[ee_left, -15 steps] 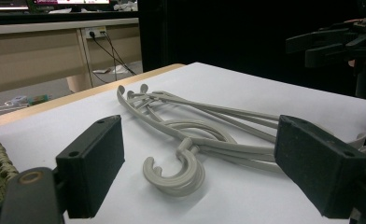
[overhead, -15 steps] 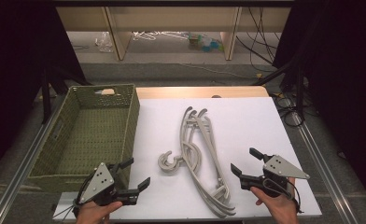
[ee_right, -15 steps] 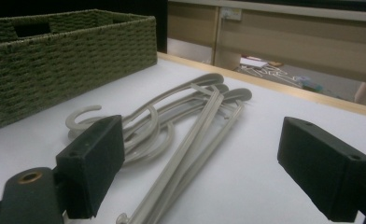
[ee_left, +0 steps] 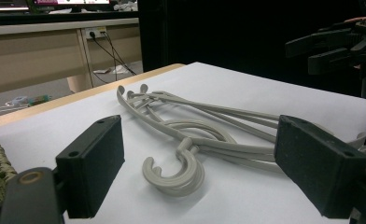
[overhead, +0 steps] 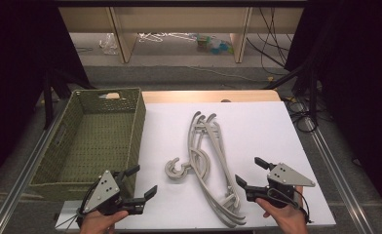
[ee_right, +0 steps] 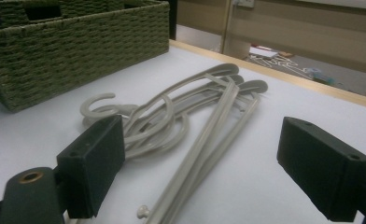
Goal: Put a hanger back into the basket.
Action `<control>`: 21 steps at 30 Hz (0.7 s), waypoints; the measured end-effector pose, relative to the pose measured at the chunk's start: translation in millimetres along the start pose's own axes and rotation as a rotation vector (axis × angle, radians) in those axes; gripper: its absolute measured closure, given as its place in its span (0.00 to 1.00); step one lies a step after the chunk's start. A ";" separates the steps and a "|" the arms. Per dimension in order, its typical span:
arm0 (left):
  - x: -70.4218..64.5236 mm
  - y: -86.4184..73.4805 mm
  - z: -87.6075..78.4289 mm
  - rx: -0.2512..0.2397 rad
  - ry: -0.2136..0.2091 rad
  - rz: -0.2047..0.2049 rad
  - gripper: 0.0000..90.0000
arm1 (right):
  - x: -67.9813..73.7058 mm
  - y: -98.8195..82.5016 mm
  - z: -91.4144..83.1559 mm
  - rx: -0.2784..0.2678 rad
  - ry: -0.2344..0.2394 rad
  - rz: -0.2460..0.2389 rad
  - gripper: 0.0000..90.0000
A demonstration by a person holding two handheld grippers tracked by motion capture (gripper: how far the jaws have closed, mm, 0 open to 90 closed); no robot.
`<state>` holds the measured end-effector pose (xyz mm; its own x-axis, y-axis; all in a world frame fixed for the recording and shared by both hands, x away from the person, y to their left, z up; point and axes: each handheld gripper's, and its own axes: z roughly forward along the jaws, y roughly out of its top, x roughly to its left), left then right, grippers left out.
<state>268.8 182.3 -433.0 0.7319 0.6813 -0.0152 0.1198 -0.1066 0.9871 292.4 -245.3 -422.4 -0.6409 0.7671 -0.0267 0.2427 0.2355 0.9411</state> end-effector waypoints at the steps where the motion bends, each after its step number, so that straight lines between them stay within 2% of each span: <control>1: -0.1 -0.1 -0.1 0.001 0.003 0.000 0.17 | 3.0 1.1 1.8 0.005 0.015 -0.011 0.18; 4: 0.9 0.5 0.1 -0.001 0.000 0.020 0.17 | 6.6 2.4 2.7 0.028 0.020 -0.016 0.18; 7: 0.5 0.4 0.1 -0.001 0.000 0.012 0.17 | 11.1 4.5 5.8 0.034 0.026 -0.036 0.18; 9: 0.4 0.4 0.0 -0.003 0.001 0.008 0.17 | 14.8 6.3 7.3 0.057 0.049 -0.029 0.18; 10: 0.8 0.5 -0.1 -0.003 0.001 0.014 0.17 | 16.7 6.9 9.2 0.052 0.046 -0.034 0.18; 16: 1.0 0.3 -0.3 -0.003 0.004 0.012 0.17 | 31.2 12.4 21.1 0.124 0.097 -0.057 0.18; 19: 1.9 0.2 -0.2 0.000 0.007 0.021 0.17 | 39.8 15.0 30.3 0.164 0.122 -0.082 0.18; 21: 1.0 -0.2 -0.1 0.000 0.008 0.013 0.17 | 46.3 16.8 37.2 0.198 0.137 -0.106 0.18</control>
<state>269.5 183.1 -433.2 0.7279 0.6857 -0.0015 0.1103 -0.1149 0.9872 293.9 -183.6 -420.4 -0.7599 0.6470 -0.0624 0.2986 0.4327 0.8506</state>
